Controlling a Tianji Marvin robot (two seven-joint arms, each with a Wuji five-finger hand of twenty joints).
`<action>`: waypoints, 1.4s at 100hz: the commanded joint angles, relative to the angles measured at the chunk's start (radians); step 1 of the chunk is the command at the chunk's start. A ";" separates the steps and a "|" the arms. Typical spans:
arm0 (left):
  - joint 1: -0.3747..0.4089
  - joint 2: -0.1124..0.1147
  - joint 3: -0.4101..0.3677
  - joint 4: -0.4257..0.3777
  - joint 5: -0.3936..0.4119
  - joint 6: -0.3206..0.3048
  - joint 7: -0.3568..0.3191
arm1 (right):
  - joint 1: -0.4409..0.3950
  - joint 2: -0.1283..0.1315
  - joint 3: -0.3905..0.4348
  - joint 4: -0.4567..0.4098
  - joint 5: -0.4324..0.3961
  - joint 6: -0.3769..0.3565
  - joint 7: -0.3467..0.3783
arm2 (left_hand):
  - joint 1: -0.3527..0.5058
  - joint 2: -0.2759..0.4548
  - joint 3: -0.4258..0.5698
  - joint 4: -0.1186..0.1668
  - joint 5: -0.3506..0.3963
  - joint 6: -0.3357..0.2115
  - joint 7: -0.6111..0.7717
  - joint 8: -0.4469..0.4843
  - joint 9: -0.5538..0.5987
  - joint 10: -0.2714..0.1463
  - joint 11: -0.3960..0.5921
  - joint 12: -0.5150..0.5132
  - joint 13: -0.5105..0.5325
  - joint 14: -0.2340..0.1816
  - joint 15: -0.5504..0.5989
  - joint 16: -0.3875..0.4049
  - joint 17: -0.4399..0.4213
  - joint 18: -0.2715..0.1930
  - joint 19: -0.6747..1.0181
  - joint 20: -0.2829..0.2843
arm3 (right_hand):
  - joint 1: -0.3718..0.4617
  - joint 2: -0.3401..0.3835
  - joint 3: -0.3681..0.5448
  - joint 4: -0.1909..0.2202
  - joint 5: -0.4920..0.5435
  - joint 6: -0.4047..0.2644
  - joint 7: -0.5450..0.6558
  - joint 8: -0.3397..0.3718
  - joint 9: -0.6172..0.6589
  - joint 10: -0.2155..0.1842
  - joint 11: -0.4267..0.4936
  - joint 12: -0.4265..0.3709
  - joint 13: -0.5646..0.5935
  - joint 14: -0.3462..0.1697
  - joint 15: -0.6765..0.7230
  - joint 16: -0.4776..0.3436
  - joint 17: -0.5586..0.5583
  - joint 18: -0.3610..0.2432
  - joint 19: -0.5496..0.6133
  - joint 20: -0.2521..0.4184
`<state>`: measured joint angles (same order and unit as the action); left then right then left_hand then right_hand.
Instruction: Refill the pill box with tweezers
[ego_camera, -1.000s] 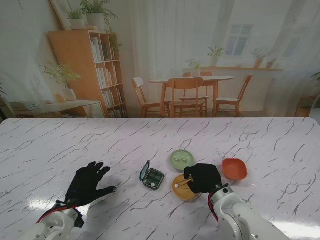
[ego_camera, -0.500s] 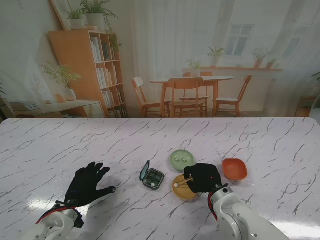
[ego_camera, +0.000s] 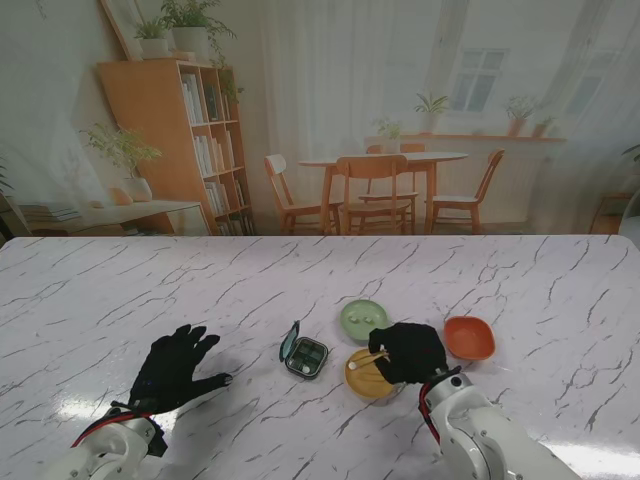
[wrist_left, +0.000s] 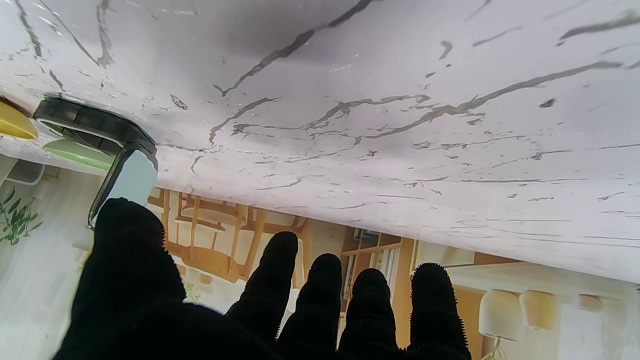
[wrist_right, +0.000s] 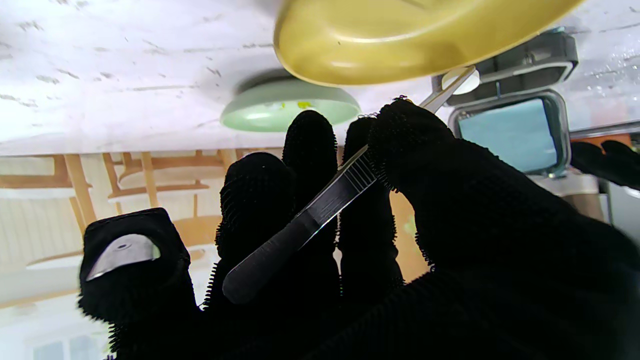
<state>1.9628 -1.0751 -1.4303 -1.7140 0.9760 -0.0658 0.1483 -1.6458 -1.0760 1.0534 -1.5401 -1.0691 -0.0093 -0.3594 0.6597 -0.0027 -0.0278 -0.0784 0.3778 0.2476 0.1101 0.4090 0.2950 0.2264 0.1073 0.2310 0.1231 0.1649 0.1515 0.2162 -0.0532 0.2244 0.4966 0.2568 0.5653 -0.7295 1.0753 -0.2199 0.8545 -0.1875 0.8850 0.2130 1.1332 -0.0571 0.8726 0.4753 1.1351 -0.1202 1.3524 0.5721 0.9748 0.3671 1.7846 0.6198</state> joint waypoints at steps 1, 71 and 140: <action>0.006 -0.003 -0.001 -0.006 0.000 -0.026 -0.011 | 0.002 -0.007 -0.018 -0.023 -0.004 -0.002 -0.010 | -0.030 0.046 -0.021 0.014 0.009 0.012 -0.001 -0.013 -0.015 -0.002 -0.004 -0.009 -0.032 -0.025 0.006 -0.009 -0.005 -0.029 -0.002 0.001 | 0.030 0.045 0.035 -0.025 0.090 -0.077 0.107 0.060 0.037 0.043 0.035 0.013 0.029 -0.108 0.039 0.016 0.025 -0.593 0.119 0.010; 0.015 -0.003 -0.016 -0.010 0.011 -0.035 -0.005 | 0.192 -0.046 -0.261 0.086 0.099 0.120 -0.024 | -0.032 0.046 -0.020 0.014 0.009 0.008 -0.001 -0.012 -0.011 -0.007 -0.006 -0.008 -0.029 -0.030 0.003 -0.009 -0.004 -0.031 -0.001 0.002 | 0.028 0.042 0.029 -0.028 0.069 -0.068 0.088 0.043 0.026 0.040 0.017 -0.002 0.025 -0.115 0.032 0.009 0.032 -0.612 0.116 0.001; 0.024 -0.006 -0.022 -0.006 0.001 -0.035 0.009 | 0.168 -0.032 -0.241 0.026 0.098 0.114 0.065 | -0.027 0.042 -0.020 0.014 0.014 0.014 0.001 -0.013 -0.011 0.001 -0.002 -0.012 -0.029 -0.026 0.014 -0.008 -0.002 -0.040 0.015 0.010 | -0.004 -0.021 0.052 -0.040 -0.019 -0.015 0.035 0.031 -0.035 0.052 -0.051 -0.009 -0.037 -0.099 -0.011 0.007 -0.030 -0.589 0.066 -0.003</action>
<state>1.9759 -1.0756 -1.4522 -1.7197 0.9824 -0.0772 0.1655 -1.4733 -1.1035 0.8191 -1.5138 -0.9738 0.1087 -0.2903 0.6598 -0.0026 -0.0278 -0.0784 0.3779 0.2476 0.1101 0.4090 0.2951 0.2264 0.1073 0.2308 0.1231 0.1568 0.1525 0.2161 -0.0507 0.2224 0.4966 0.2568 0.5567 -0.7414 1.0882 -0.2199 0.8367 -0.1869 0.8850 0.2137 1.1036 -0.0549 0.8215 0.4724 1.1073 -0.1203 1.3396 0.5721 0.9384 0.3670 1.7849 0.6188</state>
